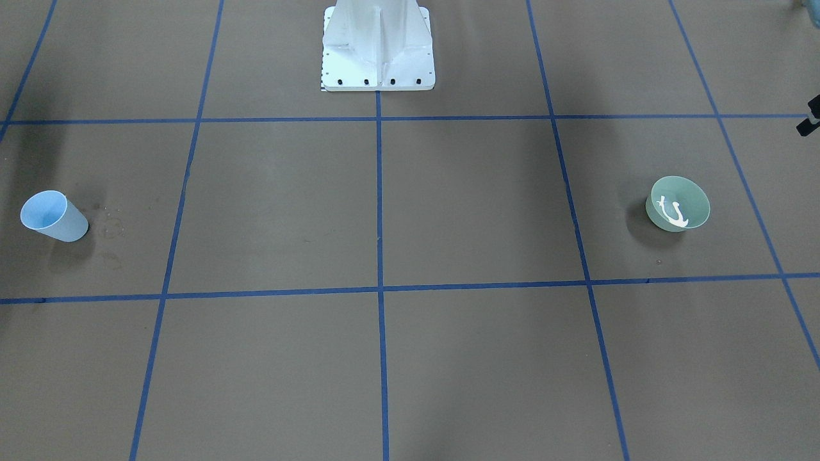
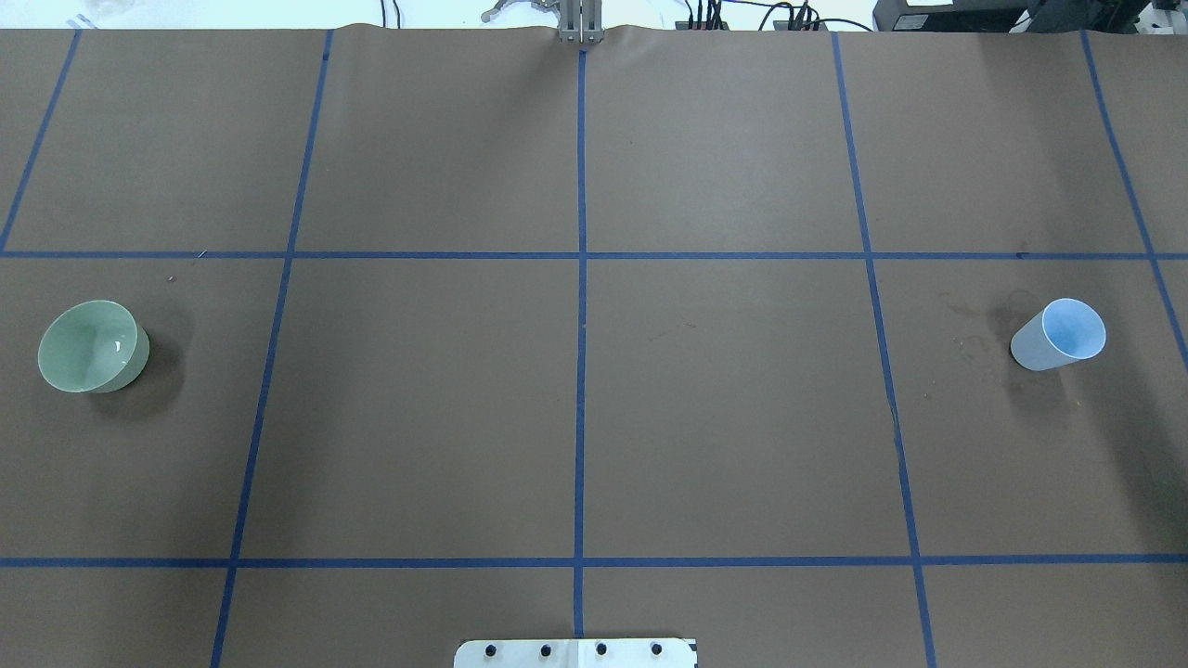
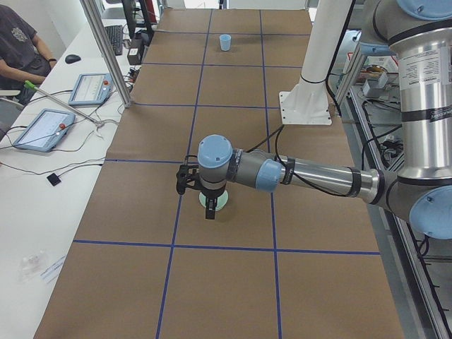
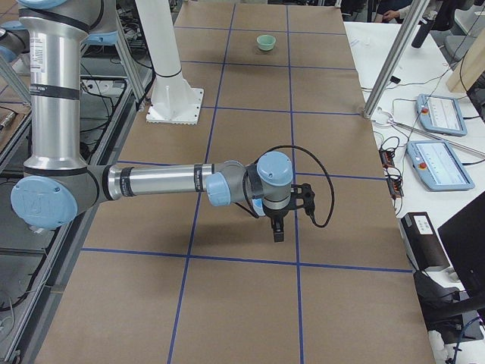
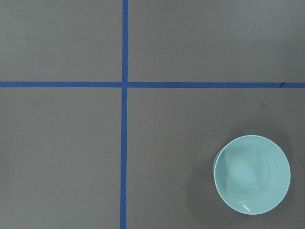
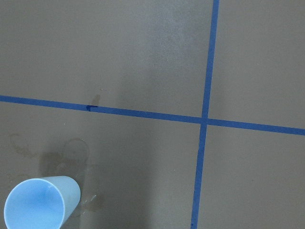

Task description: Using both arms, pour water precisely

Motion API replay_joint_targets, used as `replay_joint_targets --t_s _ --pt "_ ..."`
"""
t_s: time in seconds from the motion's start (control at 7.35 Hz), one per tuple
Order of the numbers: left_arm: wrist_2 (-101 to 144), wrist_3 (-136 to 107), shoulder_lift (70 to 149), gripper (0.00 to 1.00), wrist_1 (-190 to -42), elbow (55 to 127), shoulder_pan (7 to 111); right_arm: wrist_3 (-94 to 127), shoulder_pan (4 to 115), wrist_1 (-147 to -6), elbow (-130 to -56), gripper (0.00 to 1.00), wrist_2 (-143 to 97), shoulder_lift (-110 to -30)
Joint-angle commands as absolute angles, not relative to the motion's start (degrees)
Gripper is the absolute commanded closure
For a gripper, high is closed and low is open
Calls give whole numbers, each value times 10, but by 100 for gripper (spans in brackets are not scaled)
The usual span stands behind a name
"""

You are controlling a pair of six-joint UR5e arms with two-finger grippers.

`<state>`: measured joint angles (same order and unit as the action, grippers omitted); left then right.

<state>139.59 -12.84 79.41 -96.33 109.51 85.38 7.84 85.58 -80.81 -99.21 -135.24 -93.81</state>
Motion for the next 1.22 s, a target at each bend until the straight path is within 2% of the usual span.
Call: replay_joint_targets --t_s 0.0,0.27,0.68,1.09 --pt "1364 -127 768 0 -965 1107 853 79 859 -823 -994 1 -1359 -934" --pt "1352 -129 768 0 -961 1101 853 73 867 -881 -999 1 -1371 -918" --pt "1395 -129 766 0 -959 1065 853 73 867 -880 -994 1 -1366 -916" --pt "1395 -130 770 0 -961 1068 853 72 867 -878 -996 1 -1361 -916"
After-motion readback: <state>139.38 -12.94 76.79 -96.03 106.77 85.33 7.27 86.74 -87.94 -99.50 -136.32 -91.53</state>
